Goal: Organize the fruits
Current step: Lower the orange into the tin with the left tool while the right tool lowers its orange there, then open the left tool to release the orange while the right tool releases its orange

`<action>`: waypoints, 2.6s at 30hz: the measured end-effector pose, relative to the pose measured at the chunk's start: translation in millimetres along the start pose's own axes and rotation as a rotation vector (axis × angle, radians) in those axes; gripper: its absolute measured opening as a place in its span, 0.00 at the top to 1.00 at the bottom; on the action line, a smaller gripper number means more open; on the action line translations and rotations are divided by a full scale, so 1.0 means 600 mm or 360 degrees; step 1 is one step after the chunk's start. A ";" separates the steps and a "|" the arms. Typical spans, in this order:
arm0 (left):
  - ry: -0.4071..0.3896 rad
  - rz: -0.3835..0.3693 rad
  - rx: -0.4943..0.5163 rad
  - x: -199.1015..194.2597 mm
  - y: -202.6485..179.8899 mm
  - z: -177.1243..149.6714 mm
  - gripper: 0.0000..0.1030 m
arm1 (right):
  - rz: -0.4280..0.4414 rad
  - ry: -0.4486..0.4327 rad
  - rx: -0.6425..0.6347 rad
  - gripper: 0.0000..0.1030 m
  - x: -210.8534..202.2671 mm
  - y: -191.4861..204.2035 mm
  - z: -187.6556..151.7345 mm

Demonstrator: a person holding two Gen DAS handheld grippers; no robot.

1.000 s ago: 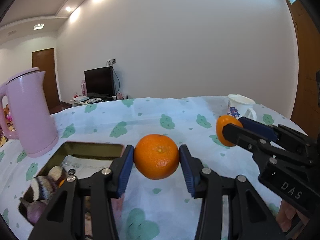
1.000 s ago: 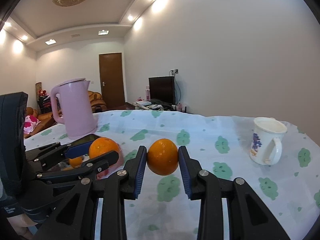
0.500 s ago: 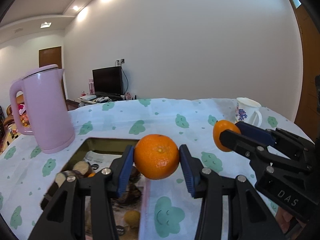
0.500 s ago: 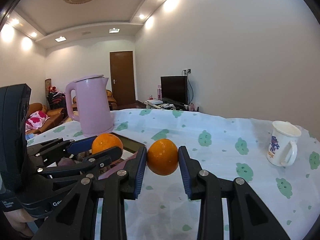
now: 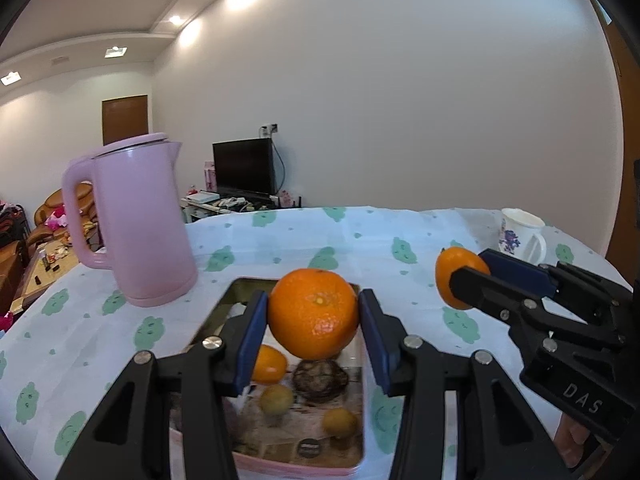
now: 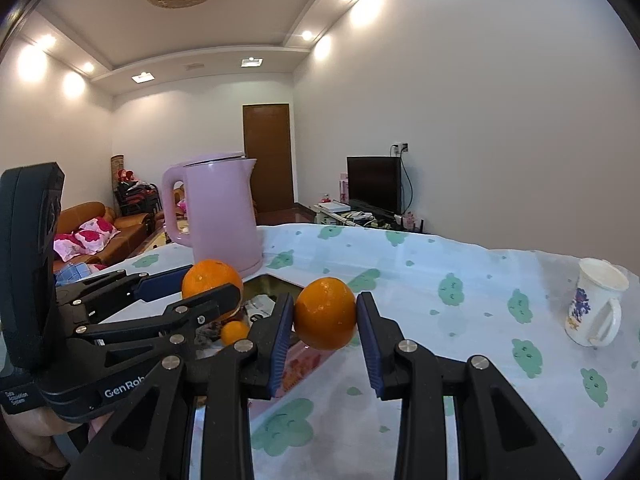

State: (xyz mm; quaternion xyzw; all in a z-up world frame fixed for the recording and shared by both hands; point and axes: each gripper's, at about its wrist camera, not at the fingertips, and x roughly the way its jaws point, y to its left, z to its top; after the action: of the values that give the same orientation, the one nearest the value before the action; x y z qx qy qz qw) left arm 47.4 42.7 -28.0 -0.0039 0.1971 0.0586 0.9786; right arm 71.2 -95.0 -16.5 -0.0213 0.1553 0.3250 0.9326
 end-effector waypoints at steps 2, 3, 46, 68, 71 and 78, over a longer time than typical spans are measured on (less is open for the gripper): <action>-0.0003 0.0001 -0.0009 -0.004 0.009 0.000 0.54 | 0.0012 0.0000 -0.0006 0.67 0.003 0.007 0.002; -0.0003 0.0005 -0.0009 -0.005 0.011 0.000 0.54 | 0.0016 0.0001 -0.0007 0.67 0.005 0.009 0.003; 0.0180 0.0036 -0.0083 0.022 0.106 -0.049 0.54 | 0.0137 0.0243 -0.0075 0.66 0.116 0.096 -0.010; 0.0147 0.0049 -0.0137 -0.009 0.133 -0.038 0.23 | 0.0228 0.0378 0.0041 0.52 0.125 0.087 -0.023; 0.0087 0.0063 -0.0146 -0.028 0.137 -0.029 0.17 | 0.0204 0.0350 0.0010 0.48 0.110 0.092 -0.018; -0.0008 0.0092 -0.0164 -0.060 0.143 -0.015 0.10 | 0.0032 0.0295 0.0017 0.47 0.065 0.077 -0.005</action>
State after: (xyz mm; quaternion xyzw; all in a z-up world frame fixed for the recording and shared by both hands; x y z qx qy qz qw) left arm 1.1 123.5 -21.2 -0.0485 0.1913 0.0970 0.9755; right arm 70.7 -35.6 -28.6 -0.0448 0.2428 0.3303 0.9110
